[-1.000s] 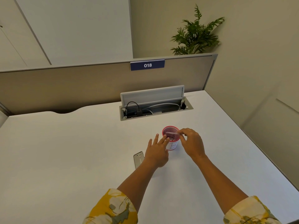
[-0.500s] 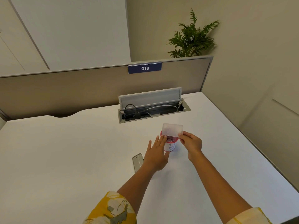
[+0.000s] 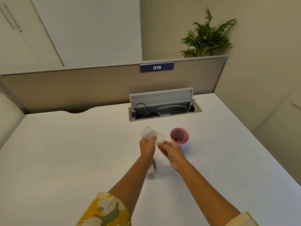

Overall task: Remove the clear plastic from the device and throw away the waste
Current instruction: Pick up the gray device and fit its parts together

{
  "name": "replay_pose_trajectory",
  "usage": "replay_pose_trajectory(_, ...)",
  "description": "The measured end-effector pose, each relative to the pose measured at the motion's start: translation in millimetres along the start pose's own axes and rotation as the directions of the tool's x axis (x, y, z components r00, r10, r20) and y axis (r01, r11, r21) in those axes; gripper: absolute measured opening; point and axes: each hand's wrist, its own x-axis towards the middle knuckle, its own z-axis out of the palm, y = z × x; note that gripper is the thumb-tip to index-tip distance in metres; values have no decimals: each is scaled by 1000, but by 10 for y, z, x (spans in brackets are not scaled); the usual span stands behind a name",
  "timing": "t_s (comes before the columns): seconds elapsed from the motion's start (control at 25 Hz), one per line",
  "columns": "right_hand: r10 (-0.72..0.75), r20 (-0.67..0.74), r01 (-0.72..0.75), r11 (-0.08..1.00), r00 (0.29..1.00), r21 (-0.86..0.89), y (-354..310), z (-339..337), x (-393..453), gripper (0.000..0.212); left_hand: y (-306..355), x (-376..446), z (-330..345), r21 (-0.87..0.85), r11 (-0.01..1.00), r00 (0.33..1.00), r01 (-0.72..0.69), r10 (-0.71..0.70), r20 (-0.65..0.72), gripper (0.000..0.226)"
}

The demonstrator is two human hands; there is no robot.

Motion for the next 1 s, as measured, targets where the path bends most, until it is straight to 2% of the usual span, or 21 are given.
replay_pose_trajectory(0.16, -42, -11, 36, 941, 999, -337, 318, 177, 36, 32, -19, 77, -385, -190, 980, 997, 50, -61, -53, 37)
replay_pose_trajectory(0.28, -97, -35, 59, 809, 995, -585, 461, 132, 93, 26, -37, 95, -669, -252, 967, 993, 36, -64, -103, 24)
replay_pose_trajectory(0.4, -172, -99, 47, 684, 980, -728, 553, 47, 169, 27, -87, 101, -919, -302, 951, 982, 58, -108, -154, 22)
replay_pose_trajectory(0.48, -172, -127, 11, 634, 977, -773, 595, 39, 188, 37, -143, 58, -1048, -347, 931, 979, 115, -166, -121, 28)
replay_pose_trajectory(0.6, -113, -108, -30, 545, 988, -838, 643, 113, 158, 50, -273, -4, -1138, -304, 925, 968, 228, -250, -36, 24)
replay_pose_trajectory(0.72, -126, -81, -22, 411, 989, -911, 716, 198, 112, 48, -389, -26, -1158, -222, 928, 954, 298, -299, 27, 27)
replay_pose_trajectory(0.8, -142, -72, -16, 359, 987, -933, 774, 225, 101, 47, -431, -27, -1158, -174, 928, 944, 329, -322, 68, 32)
replay_pose_trajectory(0.88, -160, -66, -4, 357, 985, -934, 825, 233, 124, 44, -446, -19, -1173, -159, 928, 941, 338, -330, 78, 26)
replay_pose_trajectory(1.0, -216, -42, 71, 486, 975, -871, 875, 245, 155, 28, -474, 6, -1225, -167, 930, 945, 328, -321, 64, 14)
